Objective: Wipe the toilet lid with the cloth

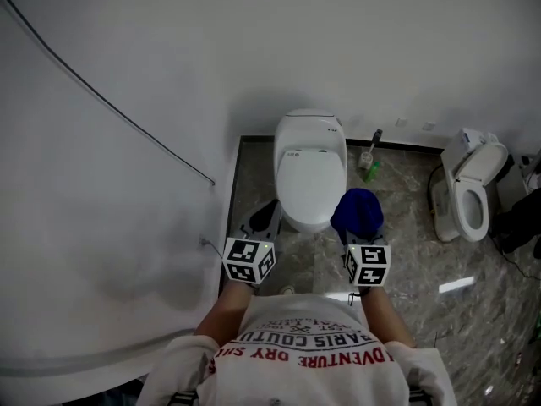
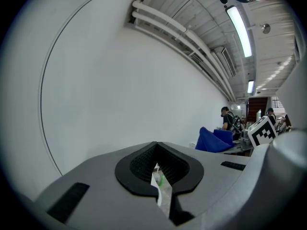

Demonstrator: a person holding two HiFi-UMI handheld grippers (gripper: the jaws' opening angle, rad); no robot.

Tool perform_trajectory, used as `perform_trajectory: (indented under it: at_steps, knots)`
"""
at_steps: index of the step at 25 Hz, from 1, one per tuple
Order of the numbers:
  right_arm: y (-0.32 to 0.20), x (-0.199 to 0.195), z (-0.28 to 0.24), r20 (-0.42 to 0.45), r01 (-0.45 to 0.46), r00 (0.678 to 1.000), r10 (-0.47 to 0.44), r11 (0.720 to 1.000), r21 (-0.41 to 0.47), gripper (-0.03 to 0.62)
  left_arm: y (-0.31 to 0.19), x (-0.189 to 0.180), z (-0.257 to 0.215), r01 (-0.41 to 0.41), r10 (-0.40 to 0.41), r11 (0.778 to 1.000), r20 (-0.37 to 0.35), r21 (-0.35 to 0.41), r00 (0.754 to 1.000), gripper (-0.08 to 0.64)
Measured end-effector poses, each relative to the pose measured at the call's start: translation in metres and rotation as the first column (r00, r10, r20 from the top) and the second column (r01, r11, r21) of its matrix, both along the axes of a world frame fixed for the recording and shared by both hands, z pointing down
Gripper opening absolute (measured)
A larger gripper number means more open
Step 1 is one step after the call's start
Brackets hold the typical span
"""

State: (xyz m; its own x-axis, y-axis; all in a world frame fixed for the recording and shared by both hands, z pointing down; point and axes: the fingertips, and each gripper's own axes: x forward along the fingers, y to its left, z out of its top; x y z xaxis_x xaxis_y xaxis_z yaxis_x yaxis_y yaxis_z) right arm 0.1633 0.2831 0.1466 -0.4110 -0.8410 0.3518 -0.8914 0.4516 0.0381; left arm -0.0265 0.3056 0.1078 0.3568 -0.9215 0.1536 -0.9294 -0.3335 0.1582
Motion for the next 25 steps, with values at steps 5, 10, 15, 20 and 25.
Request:
perform_trajectory:
  at_steps: [5,10,15,20,25]
  knots:
    - [0.005,0.014,-0.003,0.003,0.010,1.000,-0.010,1.000,-0.001,0.094,0.005,0.012,-0.005,0.012,-0.012,1.000,-0.001,0.010,1.000,0.006]
    - [0.012,0.023,-0.004,0.013,0.008,1.000,-0.008,1.000,0.002,0.094,0.013,0.017,0.000,0.028,-0.028,1.000,-0.002,0.000,1.000,0.006]
    - [0.009,0.024,-0.007,0.001,0.013,1.000,-0.013,1.000,0.010,0.094,0.007,0.015,0.004,0.060,-0.060,0.998,-0.004,-0.022,0.998,0.006]
    - [0.009,0.028,-0.004,-0.002,0.020,1.000,-0.020,1.000,0.002,0.094,0.006,0.020,0.003,0.059,-0.059,0.998,-0.003,-0.021,0.998,0.006]
    - [0.009,0.030,-0.002,-0.010,0.027,1.000,-0.027,1.000,0.012,0.094,0.007,0.021,0.009,0.067,-0.067,0.997,-0.003,-0.027,0.998,0.006]
